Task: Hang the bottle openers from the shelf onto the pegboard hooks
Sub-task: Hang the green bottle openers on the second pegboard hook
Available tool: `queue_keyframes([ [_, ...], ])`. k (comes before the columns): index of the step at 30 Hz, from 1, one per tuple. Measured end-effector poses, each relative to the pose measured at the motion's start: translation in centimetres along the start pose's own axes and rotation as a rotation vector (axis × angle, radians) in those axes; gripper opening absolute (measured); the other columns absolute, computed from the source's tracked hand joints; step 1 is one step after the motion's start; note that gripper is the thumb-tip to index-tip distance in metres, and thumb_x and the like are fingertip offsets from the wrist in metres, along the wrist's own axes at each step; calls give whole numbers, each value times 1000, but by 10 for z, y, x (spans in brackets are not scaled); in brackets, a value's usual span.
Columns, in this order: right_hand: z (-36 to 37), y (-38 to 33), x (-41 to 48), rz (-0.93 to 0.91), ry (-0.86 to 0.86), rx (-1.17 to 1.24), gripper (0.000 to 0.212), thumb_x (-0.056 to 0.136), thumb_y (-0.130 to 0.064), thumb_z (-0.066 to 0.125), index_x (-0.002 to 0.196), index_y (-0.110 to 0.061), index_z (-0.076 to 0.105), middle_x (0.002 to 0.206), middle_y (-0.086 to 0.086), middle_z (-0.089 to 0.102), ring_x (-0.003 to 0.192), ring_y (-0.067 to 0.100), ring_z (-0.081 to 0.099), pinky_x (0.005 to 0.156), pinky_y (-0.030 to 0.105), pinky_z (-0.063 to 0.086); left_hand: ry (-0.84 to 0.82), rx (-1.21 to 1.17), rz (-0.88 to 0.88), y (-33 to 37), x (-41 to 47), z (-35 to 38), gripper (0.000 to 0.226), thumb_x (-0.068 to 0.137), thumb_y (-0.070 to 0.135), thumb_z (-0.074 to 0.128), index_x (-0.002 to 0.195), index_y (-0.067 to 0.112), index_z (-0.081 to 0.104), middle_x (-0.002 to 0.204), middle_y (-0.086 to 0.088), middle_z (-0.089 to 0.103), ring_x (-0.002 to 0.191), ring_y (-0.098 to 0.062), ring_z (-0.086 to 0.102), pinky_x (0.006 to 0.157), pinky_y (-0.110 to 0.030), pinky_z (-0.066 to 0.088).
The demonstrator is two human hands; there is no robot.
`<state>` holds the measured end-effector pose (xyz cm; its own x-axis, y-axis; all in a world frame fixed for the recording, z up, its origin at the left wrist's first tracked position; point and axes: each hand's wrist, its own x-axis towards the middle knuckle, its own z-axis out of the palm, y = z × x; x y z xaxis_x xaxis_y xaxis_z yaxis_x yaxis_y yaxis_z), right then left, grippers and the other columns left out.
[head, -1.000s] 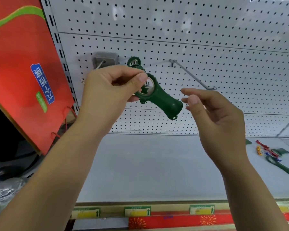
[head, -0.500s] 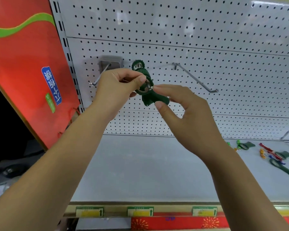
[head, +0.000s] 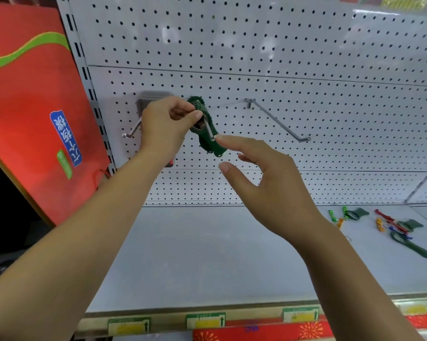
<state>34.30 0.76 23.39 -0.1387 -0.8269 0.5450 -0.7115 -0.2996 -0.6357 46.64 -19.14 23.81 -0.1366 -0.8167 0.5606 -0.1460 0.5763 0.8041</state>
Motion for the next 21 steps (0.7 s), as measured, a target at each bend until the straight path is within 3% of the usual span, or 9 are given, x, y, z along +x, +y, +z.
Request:
queue_keyframes([
  [4,-9,2,-2,-9,5,-23,38,97,-27,65,133,-37,60,128,-28,60,116,-17,49,96,-2,32,36,84,37,-1,-1,2,15,85,23,79,96,14,74,84,6,71,72,0,60,72,-14,52],
  [9,-23,23,-13,-24,72,-78,40,92,-28,71,131,-33,63,125,-27,61,114,-22,49,96,0,33,101,256,200,-16,-30,-3,23,91,22,72,111,11,68,104,0,67,93,-10,61,81,-8,45],
  [13,-32,57,-34,63,69,-82,42,90,-31,72,130,-34,63,125,-30,59,116,-18,51,97,1,35,86,492,271,-43,-77,-4,22,95,20,66,113,7,66,109,-7,66,102,-17,56,89,-15,41],
  [16,-32,89,-52,162,47,-71,41,89,-33,71,129,-40,61,128,-32,57,116,-21,48,97,0,35,50,653,334,-63,-117,8,25,97,20,64,115,4,69,115,-11,70,110,-29,60,96,-39,47],
  [18,-33,113,-66,223,32,-83,42,90,-33,71,130,-40,60,126,-38,51,111,-28,44,94,-3,33,-28,674,295,-69,-142,25,30,96,23,64,119,5,69,119,-11,70,113,-31,62,100,-43,47],
  [21,-41,151,-87,324,-26,-134,43,91,-34,69,133,-33,59,125,-35,50,111,-19,45,101,11,36,-154,679,200,-67,-177,58,34,96,26,66,124,7,67,125,-10,69,118,-30,62,103,-44,47],
])
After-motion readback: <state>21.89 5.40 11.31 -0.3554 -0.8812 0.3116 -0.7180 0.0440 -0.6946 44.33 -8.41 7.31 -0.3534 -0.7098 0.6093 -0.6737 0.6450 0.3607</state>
